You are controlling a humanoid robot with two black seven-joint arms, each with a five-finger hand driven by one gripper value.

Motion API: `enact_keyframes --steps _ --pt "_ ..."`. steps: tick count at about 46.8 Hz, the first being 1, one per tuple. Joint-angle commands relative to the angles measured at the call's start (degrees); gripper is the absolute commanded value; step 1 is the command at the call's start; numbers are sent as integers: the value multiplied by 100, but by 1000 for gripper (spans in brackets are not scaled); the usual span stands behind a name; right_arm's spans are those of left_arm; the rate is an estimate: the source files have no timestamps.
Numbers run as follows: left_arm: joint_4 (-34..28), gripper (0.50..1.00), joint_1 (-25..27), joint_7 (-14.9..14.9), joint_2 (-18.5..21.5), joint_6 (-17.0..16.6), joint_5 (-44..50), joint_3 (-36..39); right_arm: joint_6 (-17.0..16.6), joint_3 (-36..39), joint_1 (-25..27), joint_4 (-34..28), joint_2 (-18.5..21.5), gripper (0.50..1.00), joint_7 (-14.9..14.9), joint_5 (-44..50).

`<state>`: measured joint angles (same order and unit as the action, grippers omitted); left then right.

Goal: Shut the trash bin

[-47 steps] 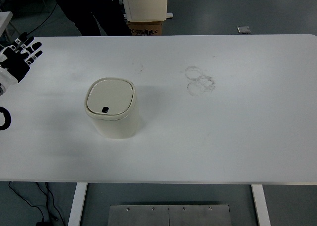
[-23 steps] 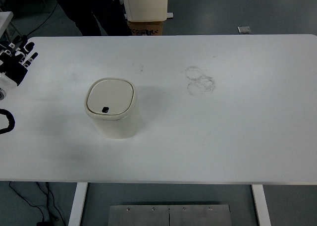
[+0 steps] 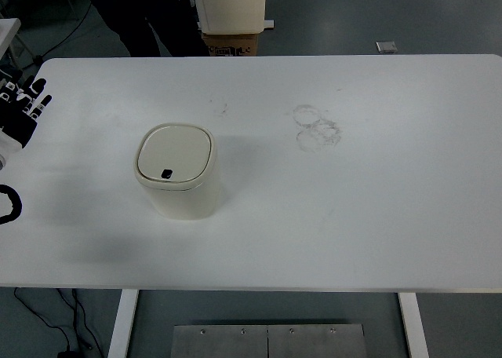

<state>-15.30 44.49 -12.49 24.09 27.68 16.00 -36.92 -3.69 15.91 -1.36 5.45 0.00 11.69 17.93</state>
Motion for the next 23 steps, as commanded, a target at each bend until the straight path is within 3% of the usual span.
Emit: enact_keyframes --steps 1,23 --pt "0 1000 -19 0 0 9 9 -8 0 0 4 0 0 991 0 0" --pt "0 1000 16 0 -141 9 9 -34 0 9 -22 9 0 991 0 -9"
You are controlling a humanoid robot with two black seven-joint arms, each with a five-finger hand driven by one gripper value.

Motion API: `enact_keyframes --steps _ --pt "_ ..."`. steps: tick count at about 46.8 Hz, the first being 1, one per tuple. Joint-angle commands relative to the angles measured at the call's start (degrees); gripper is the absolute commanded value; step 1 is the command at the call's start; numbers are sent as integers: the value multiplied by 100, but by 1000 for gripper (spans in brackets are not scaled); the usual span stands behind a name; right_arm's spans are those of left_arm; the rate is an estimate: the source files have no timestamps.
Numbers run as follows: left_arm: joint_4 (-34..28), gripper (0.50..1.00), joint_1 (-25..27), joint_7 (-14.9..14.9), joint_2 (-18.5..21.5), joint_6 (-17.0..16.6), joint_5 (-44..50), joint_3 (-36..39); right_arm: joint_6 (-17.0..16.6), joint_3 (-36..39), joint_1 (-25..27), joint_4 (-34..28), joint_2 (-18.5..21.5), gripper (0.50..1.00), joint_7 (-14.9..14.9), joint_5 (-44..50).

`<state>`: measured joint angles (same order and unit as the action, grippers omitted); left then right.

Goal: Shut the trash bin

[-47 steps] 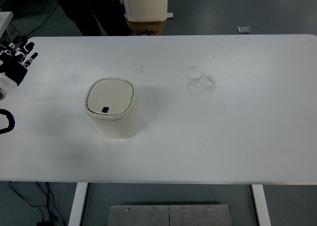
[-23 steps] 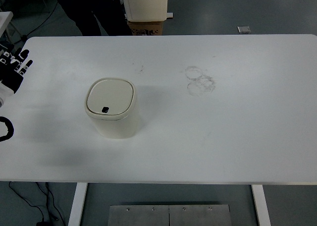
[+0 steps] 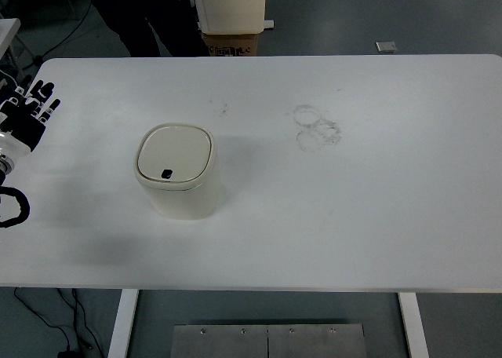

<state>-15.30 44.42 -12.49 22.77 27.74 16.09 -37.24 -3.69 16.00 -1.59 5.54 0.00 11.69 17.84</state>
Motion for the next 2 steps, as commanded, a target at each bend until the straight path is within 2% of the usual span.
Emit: enact_keyframes --steps 1,2 --pt "0 1000 23 1 -9 3 -1 -2 0 0 1 0 0 991 0 0" --pt "0 1000 23 1 -9 3 -9 -2 0 0 1 0 0 991 0 0"
